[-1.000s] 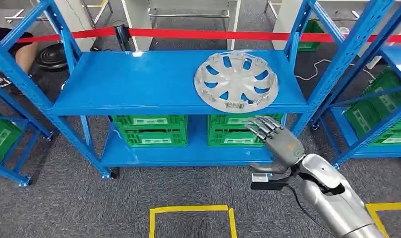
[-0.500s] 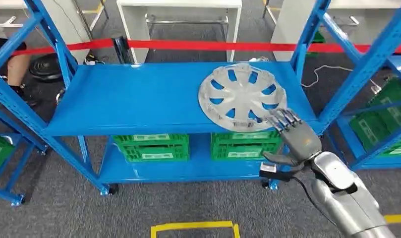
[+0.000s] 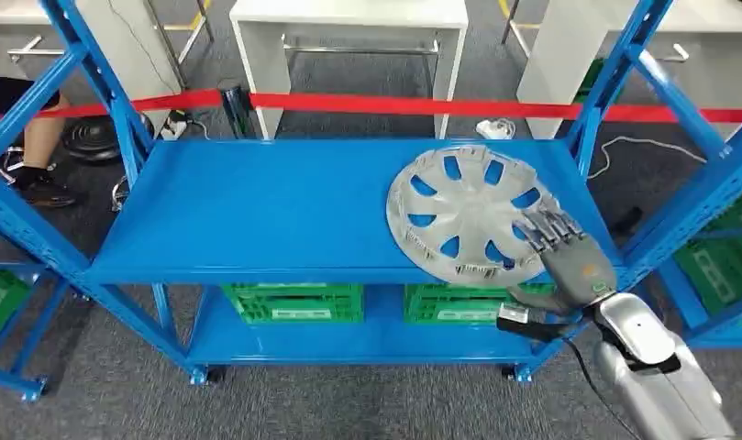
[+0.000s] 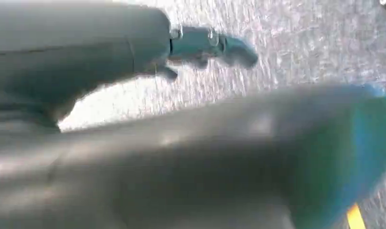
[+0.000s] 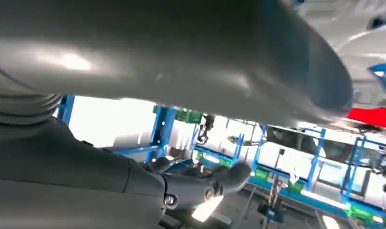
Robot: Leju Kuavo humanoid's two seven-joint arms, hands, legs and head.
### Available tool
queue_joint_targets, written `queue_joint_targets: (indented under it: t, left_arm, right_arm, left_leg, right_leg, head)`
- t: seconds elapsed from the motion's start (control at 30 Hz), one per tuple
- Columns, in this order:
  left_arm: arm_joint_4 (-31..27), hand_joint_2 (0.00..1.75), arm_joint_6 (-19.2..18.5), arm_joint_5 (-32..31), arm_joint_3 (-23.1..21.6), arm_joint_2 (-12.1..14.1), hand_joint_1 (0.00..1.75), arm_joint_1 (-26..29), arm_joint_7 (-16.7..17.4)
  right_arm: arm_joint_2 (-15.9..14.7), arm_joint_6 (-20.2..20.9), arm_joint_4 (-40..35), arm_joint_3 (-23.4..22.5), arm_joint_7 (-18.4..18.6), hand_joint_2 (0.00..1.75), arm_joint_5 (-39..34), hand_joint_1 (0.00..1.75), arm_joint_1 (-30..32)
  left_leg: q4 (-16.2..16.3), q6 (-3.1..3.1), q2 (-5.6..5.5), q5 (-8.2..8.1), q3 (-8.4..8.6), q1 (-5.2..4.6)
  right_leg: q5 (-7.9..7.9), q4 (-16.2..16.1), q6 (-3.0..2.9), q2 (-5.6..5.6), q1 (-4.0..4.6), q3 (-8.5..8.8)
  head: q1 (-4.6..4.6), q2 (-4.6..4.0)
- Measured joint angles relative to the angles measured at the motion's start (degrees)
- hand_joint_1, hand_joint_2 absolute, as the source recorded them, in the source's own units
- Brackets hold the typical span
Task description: Take the parts from the cabinet and place them on the table.
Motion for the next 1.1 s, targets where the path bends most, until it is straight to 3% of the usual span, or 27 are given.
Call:
queue_joint_targets:
  t: [0.07,0.1,0.17,0.2,0.23,0.27,0.3,0.33,0.37,0.4,0.43,0.47,0.5,0.53,0.57,0.6,0.77,0.87,0.9,0.93,1.03,1.1]
  left_arm:
    - [-0.1,0.0,0.0,0.0,0.0,0.0,0.0,-0.1,0.0]
    - [0.0,0.0,0.0,0.0,0.0,-0.1,0.0,-0.3,0.0]
    - [0.0,0.0,0.0,0.0,0.0,-0.1,0.0,-0.3,0.0]
    - [0.0,0.0,0.0,0.0,0.0,-0.1,0.0,-0.2,0.1]
    - [0.0,0.0,0.0,0.0,0.0,-0.1,0.0,0.0,0.1]
    - [0.0,0.0,0.0,0.0,0.0,0.0,0.0,0.2,0.1]
    - [0.0,0.0,0.0,0.0,0.0,0.0,0.0,0.1,0.4]
    - [0.0,0.0,0.0,0.0,0.1,0.0,0.0,0.1,0.5]
    - [0.0,0.0,0.0,0.0,0.1,0.1,0.0,0.2,0.6]
    - [0.1,0.0,0.1,0.0,0.2,0.1,0.0,0.1,1.0]
    - [0.1,0.0,0.2,0.0,0.4,0.0,0.0,0.0,1.2]
    - [0.1,0.0,0.6,0.0,0.5,0.0,0.0,0.0,1.8]
    - [0.1,0.0,1.1,-0.1,0.5,0.0,0.0,0.0,2.3]
    - [0.1,0.0,1.5,-0.1,0.5,-0.1,0.0,0.0,2.4]
    - [0.1,0.0,1.8,-0.2,0.5,-0.1,0.0,-0.1,2.5]
    - [0.1,0.0,2.0,-0.2,0.6,-0.1,0.0,-0.1,2.6]
    - [0.1,0.0,2.8,-0.4,0.7,-0.2,0.0,-0.2,3.1]
    - [0.1,0.0,3.7,-0.3,1.0,-0.3,0.0,-0.2,4.9]
    - [0.1,1.75,3.6,-0.4,1.0,-0.3,0.0,-0.2,5.6]
    - [0.1,0.0,3.3,-0.5,1.0,-0.3,0.0,-0.2,6.3]
    - [0.1,0.0,2.7,-1.0,1.0,-0.3,0.0,-0.2,7.5]
    - [0.1,0.0,3.0,-1.0,1.0,-0.4,0.0,-0.2,7.7]
  right_arm:
    - [0.2,-0.1,0.0,-0.4,-0.1,0.0,-0.2,0.0,-0.3]
    - [0.3,-0.1,0.0,-0.5,-0.3,0.0,-0.2,0.0,-0.3]
    - [0.6,-0.1,0.0,-0.5,-0.6,0.0,-0.2,0.0,-0.2]
    - [0.8,0.0,0.2,-0.5,-0.6,0.0,-0.4,0.0,-0.1]
    - [0.9,0.0,0.3,-0.5,-0.9,0.0,-0.6,0.0,0.0]
    - [1.1,0.3,0.4,-0.5,-1.4,0.0,-1.4,0.0,-0.1]
    - [1.3,1.0,0.5,-0.6,-2.4,0.0,-3.0,0.0,-0.1]
    - [1.7,1.6,0.7,-0.8,-3.3,0.0,-4.5,0.0,-0.3]
    - [2.1,2.1,0.8,-0.9,-4.1,1.75,-6.0,0.0,-0.4]
    - [2.6,2.6,1.1,-1.0,-4.6,1.75,-7.0,0.0,-0.7]
    - [2.8,2.9,1.4,-1.1,-5.0,1.75,-7.8,0.0,-1.0]
    - [3.0,3.2,1.6,-1.1,-5.0,1.75,-8.0,0.0,-1.3]
    - [3.2,3.3,1.9,-1.1,-4.9,1.75,-8.1,0.0,-1.6]
    - [3.3,3.4,2.3,-1.1,-4.6,1.75,-8.2,0.0,-2.0]
    - [3.4,3.4,2.8,-1.1,-4.6,1.75,-8.2,0.0,-2.5]
    - [3.5,3.4,3.1,-1.1,-4.6,1.75,-8.2,0.0,-2.9]
    - [4.1,3.3,4.4,-1.1,-4.8,1.75,-8.2,0.0,-4.3]
    - [4.3,4.7,5.5,-1.1,-6.8,1.75,-10.7,0.0,-5.2]
    - [4.5,5.7,6.0,-1.1,-7.9,1.75,-12.5,0.0,-5.6]
    - [4.7,7.1,6.6,-1.1,-9.2,1.75,-14.6,0.0,-6.0]
    - [5.5,12.5,8.3,-1.1,-13.8,1.75,-22.4,0.0,-7.0]
    - [5.9,15.3,9.0,-1.0,-14.6,1.75,-24.7,0.0,-7.5]
  left_leg:
    - [2.5,-0.54,0.21,-0.51,-0.58,-0.05]
    - [5.7,-0.92,0.2,-1.1,-2.53,0.08]
    - [13.6,-1.39,0.23,-4.51,-8.52,0.44]
    - [15.9,-1.64,0.22,-5.92,-10.88,0.56]
    - [15.9,-1.63,0.23,-5.78,-12.11,0.62]
    - [14.0,-1.6,0.23,-4.63,-12.32,0.66]
    - [10.2,-1.63,0.24,-2.06,-11.72,0.72]
    - [5.8,-1.65,0.24,1.78,-10.85,0.74]
    - [1.1,-1.52,0.31,7.39,-10.3,0.76]
    - [1.3,-1.5,0.38,6.2,-10.84,0.53]
    - [1.2,-0.9,0.5,6.0,-10.19,0.39]
    - [1.2,-0.51,0.39,7.01,-10.15,0.29]
    - [0.9,-0.25,0.43,7.03,-10.0,0.28]
    - [0.6,-0.71,0.33,7.53,-9.96,0.52]
    - [0.3,-0.68,0.2,7.51,-9.91,0.54]
    - [0.2,-0.38,0.09,7.32,-9.78,0.54]
    - [-0.4,0.14,-0.21,6.93,-8.91,0.54]
    - [-0.4,0.22,-0.22,6.87,-8.85,0.53]
    - [-0.4,0.23,-0.21,6.87,-8.84,0.53]
    - [-0.4,0.23,-0.2,6.87,-8.82,0.53]
    - [-0.5,0.24,-0.21,6.93,-8.74,0.54]
    - [-0.5,0.19,-0.23,6.98,-8.65,0.55]
  right_leg:
    - [-0.44,-0.3,-1.12,-0.01,-0.43,2.51]
    - [-0.97,-0.3,-1.47,-0.04,-0.47,3.07]
    - [-2.09,-0.3,-1.52,-0.05,-0.54,4.1]
    - [-2.62,-0.3,-1.46,0.02,-0.58,4.71]
    - [-3.14,-0.3,-1.35,0.14,-0.69,5.36]
    - [-3.56,-0.3,-1.19,0.3,-0.8,6.11]
    - [-4.16,-0.3,-0.99,0.38,-0.9,6.97]
    - [-4.71,-0.3,-0.75,0.37,-1.03,7.79]
    - [-5.33,-0.3,-0.41,0.35,-1.06,7.74]
    - [-5.74,0.0,-0.04,0.49,-1.02,8.74]
    - [-6.02,-0.3,0.39,0.62,-0.94,8.47]
    - [-6.32,-0.5,0.8,0.56,-0.87,8.63]
    - [-6.31,-1.0,0.99,0.55,-0.91,8.77]
    - [-6.01,-0.8,0.48,0.53,-0.82,8.81]
    - [-5.77,-1.0,-0.03,0.54,-0.74,8.83]
    - [-5.8,-1.7,-0.07,0.49,-0.71,9.28]
    - [-6.11,-3.7,0.14,0.21,-0.65,10.9]
    - [-6.09,-4.0,0.9,0.18,-0.67,11.02]
    - [-6.07,-4.0,0.95,0.18,-0.67,11.02]
    - [-6.02,-4.0,1.04,0.19,-0.67,11.02]
    - [-5.97,-4.0,1.12,0.18,-0.65,11.03]
    - [-5.97,-4.0,1.13,0.16,-0.63,11.09]
  head:
    - [0.02,0.0]
    - [-0.61,0.0]
    - [-0.5,0.0]
    - [-0.5,0.0]
    - [-0.48,0.0]
    - [-0.53,0.0]
    - [-0.5,0.0]
    - [-0.5,0.0]
    - [-0.54,0.0]
    - [-0.46,0.0]
    - [-0.48,0.0]
    - [-0.41,0.0]
    - [-0.48,0.0]
    - [-0.44,0.0]
    - [-0.39,0.0]
    - [-0.42,0.0]
    - [-0.42,0.0]
    - [-0.42,0.0]
    - [-0.42,0.0]
    - [-0.44,0.0]
    - [-0.44,0.0]
    - [-0.44,0.0]
